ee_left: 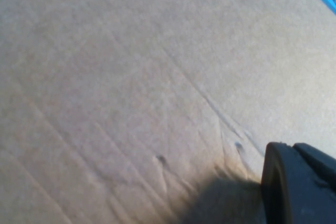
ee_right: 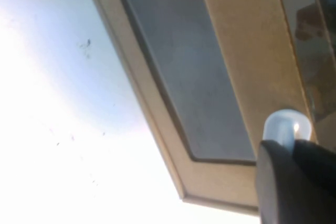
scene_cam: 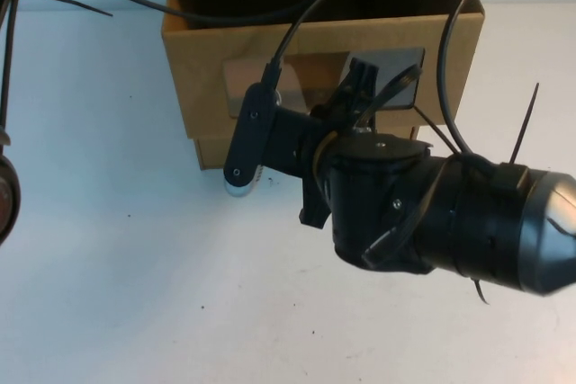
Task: Open the shoe box
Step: 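Pull the top drawer of the cardboard box fully open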
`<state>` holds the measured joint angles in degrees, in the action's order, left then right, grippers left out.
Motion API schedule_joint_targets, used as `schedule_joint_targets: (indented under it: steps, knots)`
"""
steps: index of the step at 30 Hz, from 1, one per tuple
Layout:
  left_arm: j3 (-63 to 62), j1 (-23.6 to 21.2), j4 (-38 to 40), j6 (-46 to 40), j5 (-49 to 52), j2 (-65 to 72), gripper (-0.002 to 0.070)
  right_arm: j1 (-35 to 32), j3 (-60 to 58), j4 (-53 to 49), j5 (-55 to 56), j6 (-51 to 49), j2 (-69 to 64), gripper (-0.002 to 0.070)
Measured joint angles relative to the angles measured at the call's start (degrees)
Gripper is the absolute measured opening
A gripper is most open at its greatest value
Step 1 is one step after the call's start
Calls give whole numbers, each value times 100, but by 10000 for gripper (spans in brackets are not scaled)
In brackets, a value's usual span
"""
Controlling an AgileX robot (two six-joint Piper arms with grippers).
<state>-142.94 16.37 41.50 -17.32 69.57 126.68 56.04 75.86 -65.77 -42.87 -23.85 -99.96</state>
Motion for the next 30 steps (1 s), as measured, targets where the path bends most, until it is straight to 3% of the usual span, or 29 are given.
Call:
schedule_joint_targets:
  steps: [17,24,30]
  knots:
    - [0,15,159,0,114,25,-5,869,-512,685,-535,153,985,-11]
    - [0,15,159,0,114,25,-5,905,-512,1044,-797,225,1050,-13]
    - [0,15,159,0,114,25,-5,855,-512,714,-847,237,1058,-12]
